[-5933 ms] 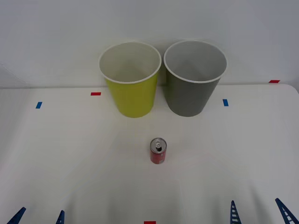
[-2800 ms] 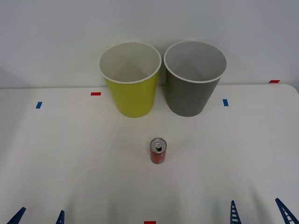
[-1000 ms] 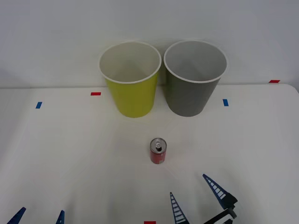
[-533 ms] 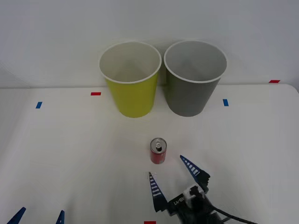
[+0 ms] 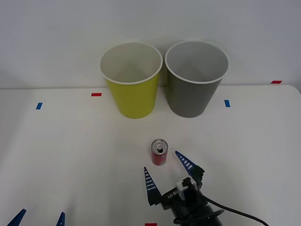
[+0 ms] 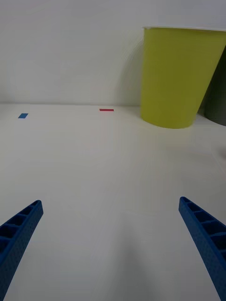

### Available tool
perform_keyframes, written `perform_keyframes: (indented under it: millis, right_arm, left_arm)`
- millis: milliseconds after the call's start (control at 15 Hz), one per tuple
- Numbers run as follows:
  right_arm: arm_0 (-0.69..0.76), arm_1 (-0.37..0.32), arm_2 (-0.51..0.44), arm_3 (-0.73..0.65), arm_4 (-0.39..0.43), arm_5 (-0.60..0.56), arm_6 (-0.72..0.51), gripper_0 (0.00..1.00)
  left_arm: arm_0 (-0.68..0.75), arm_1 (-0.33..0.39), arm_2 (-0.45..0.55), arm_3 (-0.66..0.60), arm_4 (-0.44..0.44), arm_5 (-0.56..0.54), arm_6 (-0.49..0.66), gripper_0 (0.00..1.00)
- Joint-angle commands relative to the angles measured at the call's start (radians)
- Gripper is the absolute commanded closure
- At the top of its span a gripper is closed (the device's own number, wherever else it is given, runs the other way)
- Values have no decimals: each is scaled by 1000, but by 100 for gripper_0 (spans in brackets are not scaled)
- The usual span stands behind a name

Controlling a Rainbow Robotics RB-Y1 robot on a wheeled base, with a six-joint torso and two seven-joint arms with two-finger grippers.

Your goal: Put cans in the gray bin and PET bottles in the light green bin.

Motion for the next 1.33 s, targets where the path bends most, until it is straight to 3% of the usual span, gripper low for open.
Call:
perform_keyframes:
  millis: [67, 733, 1067, 1133, 1200, 1267, 1333]
  right_arm:
    - [-35, 22, -7, 0, -1, 53, 3, 0]
    - [-123, 50, -34, 0, -9, 222, 3, 0]
    - [-140, 56, -48, 0, -12, 253, 1, 1]
    - [-140, 56, -49, 0, -12, 253, 1, 37]
    - [-140, 56, -46, 0, -14, 253, 0, 82]
    - [-140, 56, -46, 0, -15, 253, -2, 93]
    - [-140, 56, -48, 0, -17, 253, -3, 96]
  left_arm:
    - [0, 0, 0, 0, 0, 0, 0, 0]
    - [0, 0, 0, 0, 0, 0, 0, 0]
    - [0, 0, 0, 0, 0, 0, 0, 0]
    - [0, 0, 0, 0, 0, 0, 0, 0]
    - [0, 0, 0, 0, 0, 0, 0, 0]
    - [0, 0, 0, 0, 0, 0, 0, 0]
    - [0, 0, 0, 0, 0, 0, 0, 0]
